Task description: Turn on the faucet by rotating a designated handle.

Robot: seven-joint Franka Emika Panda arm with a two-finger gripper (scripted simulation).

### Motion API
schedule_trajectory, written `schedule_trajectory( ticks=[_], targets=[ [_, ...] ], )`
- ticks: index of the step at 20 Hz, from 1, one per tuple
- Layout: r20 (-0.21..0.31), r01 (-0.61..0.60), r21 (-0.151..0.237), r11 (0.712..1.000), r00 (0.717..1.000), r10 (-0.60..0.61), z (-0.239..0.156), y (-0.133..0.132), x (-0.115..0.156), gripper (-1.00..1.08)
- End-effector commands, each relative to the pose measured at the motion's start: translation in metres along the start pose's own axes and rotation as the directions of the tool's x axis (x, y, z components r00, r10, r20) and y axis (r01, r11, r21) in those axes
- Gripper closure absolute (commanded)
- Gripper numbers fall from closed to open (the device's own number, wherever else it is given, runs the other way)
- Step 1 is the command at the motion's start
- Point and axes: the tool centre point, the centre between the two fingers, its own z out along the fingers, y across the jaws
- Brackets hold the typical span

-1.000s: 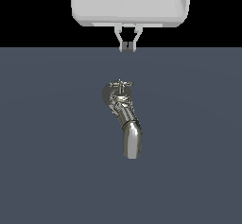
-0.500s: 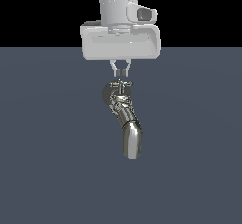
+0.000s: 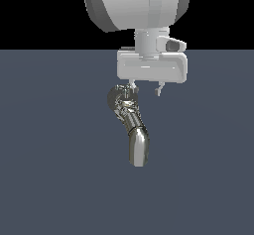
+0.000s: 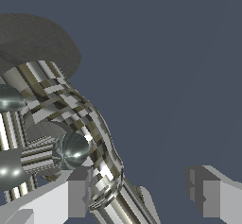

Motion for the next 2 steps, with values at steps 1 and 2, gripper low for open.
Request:
schedule_trajectory(
  ticks=[1,2],
  targets=[
    [-0.127,-0.244,-0.012,0.97,0.962,0.241,-0.007,0.103,0.07,-0.89],
    [-0.134,-0.211,-0.013,0.977,0.969,0.208,-0.006,0.092,0.071,-0.39]
  ],
)
